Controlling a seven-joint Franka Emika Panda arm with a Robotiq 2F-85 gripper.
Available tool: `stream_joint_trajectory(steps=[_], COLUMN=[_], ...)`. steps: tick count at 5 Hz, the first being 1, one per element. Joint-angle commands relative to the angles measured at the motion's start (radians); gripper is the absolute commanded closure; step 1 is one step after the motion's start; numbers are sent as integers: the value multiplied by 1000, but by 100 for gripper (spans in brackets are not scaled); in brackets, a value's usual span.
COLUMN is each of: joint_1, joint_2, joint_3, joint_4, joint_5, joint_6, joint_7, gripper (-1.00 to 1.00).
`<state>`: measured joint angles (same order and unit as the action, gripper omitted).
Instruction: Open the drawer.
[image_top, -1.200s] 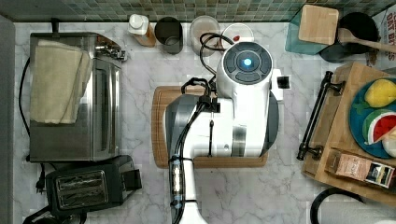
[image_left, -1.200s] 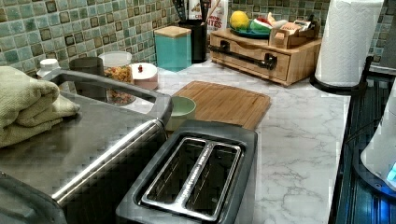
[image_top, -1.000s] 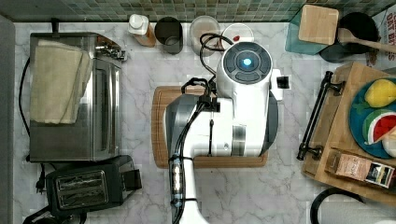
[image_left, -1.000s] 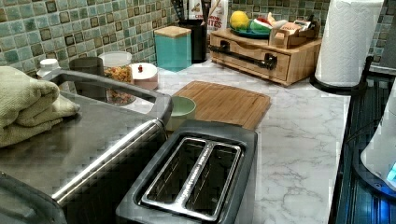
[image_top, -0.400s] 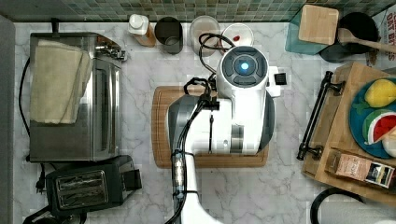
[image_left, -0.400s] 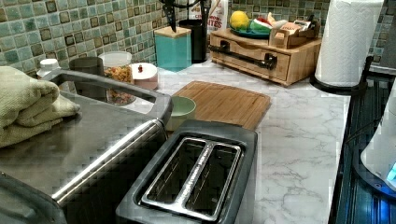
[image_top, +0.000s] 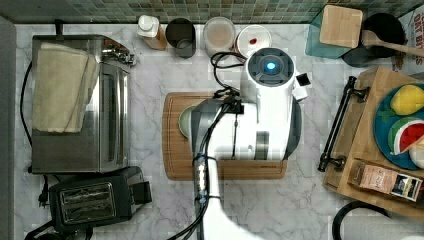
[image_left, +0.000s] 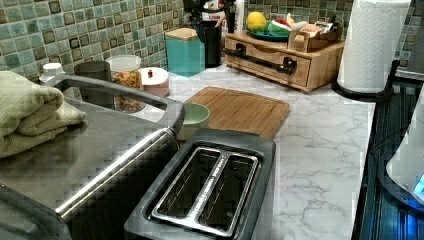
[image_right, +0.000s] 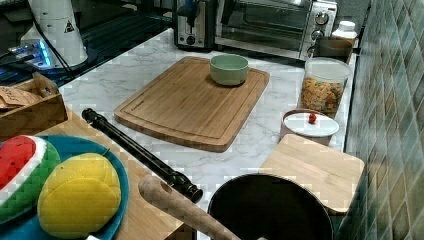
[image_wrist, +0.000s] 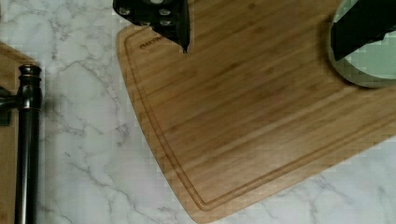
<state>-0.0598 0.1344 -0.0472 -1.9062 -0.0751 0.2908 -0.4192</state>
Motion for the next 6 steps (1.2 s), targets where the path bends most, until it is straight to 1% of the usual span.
stream_joint_trajectory(steps=[1,2,3,4,5,6], joint_1=[-89,-96,-85,-117,-159,-141], joint_2=[41,54,60,75,78,156], joint_3=[-155,-182,-188,-160,-104,-124], joint_4=[102,84,80,77,58,162], joint_5=[-33,-56,-114,-105,-197,-212], joint_6=[98,192,241,299,362,274], joint_7=[-201,-247,-252,-294,-251,-324], gripper=[-100,-100,-100,-100,-100,-100])
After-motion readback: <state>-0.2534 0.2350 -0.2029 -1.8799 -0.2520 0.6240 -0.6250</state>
